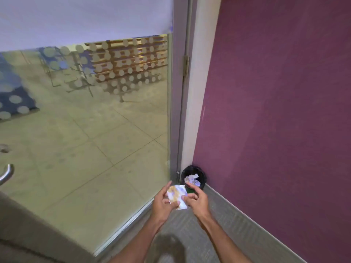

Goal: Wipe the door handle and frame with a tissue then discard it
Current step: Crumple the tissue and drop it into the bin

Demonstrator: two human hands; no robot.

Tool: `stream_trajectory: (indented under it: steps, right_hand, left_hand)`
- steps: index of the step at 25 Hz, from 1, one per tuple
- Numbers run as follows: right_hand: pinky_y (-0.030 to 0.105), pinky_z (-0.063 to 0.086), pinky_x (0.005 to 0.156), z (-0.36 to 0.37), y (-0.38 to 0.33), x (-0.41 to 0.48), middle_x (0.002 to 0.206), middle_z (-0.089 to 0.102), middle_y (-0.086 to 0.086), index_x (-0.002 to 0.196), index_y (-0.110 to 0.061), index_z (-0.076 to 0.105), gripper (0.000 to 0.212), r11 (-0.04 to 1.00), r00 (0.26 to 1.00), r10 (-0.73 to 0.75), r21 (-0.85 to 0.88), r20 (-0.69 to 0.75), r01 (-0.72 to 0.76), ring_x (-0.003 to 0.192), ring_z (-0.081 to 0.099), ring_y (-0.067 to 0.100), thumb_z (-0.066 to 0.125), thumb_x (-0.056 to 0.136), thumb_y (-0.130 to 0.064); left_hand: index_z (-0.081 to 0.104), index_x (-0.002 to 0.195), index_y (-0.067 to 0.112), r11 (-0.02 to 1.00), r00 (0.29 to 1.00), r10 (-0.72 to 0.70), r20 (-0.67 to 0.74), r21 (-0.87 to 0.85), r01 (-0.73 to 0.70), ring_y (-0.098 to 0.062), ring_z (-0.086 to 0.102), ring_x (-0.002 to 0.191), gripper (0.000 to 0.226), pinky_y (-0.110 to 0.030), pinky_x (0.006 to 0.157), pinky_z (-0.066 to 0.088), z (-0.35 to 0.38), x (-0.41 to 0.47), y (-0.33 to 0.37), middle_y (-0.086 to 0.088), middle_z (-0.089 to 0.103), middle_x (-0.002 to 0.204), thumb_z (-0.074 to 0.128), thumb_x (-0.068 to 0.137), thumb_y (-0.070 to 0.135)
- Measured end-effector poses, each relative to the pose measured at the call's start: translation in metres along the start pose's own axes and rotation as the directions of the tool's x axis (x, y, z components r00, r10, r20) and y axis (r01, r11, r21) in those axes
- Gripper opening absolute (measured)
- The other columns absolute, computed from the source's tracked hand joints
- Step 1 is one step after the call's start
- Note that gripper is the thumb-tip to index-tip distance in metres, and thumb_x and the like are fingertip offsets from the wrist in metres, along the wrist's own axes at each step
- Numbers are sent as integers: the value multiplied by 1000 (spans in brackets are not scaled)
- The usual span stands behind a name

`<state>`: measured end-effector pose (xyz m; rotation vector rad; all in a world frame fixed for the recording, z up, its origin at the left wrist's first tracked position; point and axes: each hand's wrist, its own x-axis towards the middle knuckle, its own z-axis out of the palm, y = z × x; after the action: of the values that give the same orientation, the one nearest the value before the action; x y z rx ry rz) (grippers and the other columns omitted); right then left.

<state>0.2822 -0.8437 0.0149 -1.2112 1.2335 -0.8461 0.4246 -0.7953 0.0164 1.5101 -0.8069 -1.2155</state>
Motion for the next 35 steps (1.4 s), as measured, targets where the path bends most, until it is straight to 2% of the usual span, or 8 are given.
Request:
stream_trajectory:
  steps: [3,6,10,18,24,27,32,35]
  right_hand:
    - [17,50,64,-17,2,28,80,60,6,120,-7,64,42,994,1000,-9,-110,-16,7,68,55,12,67,81,8]
    - [13,47,67,-29,1,64,78,61,-2,114,-5,68,33,978,1000,-7,-206,-26,2,68,55,7,68,82,4]
    - [9,44,70,-38,-10,123,90,69,7,97,-10,74,18,937,995,-66,-348,-77,35,78,58,11,72,80,-4]
    - [5,46,77,-48,-48,239,100,74,-4,113,-19,71,32,815,989,-129,-560,77,150,85,65,4,73,81,-19]
    - [17,42,74,-59,-63,308,100,73,2,102,-18,75,27,698,981,-68,-693,183,178,88,62,10,62,82,-6]
    - [18,43,70,-73,-63,346,94,75,6,95,-15,76,19,664,994,-43,-741,98,102,85,67,19,63,84,-7]
    - [19,42,57,-99,-49,403,62,57,-5,61,-20,67,25,627,988,-46,-765,150,145,64,52,14,69,86,-24]
    - [28,46,69,-117,-28,427,81,62,12,82,-6,72,17,549,971,-22,-809,236,209,77,55,19,57,91,-7]
  left_hand:
    - [67,119,2,963,999,11,46,268,-23,-15,65,93,49,-22,85,52,20,31,6,-10,69,117,75,74,-13]
    - [73,105,5,888,993,81,87,446,-112,-13,59,89,29,-7,76,42,36,71,16,-8,67,107,76,77,-3]
    - [78,100,12,753,972,204,115,616,-231,-10,42,112,18,-20,98,36,50,137,24,6,50,116,74,82,10]
    - [69,97,10,936,995,74,60,340,-90,-19,66,80,20,-11,65,48,70,254,63,-6,71,85,68,84,-4]
    - [47,115,13,965,983,-176,57,208,160,-19,65,75,41,-26,69,54,96,320,75,-10,71,90,67,83,-3]
    - [49,117,10,926,976,-216,35,324,193,-28,66,100,40,-37,90,52,104,347,73,-7,67,100,67,81,10]
    - [62,111,6,763,961,-250,-117,587,270,-31,62,105,22,-33,89,50,115,381,58,-16,66,113,55,91,12]
    - [62,113,6,713,952,-262,-160,632,303,-31,60,109,24,-32,86,46,131,389,50,-16,64,118,56,93,17]
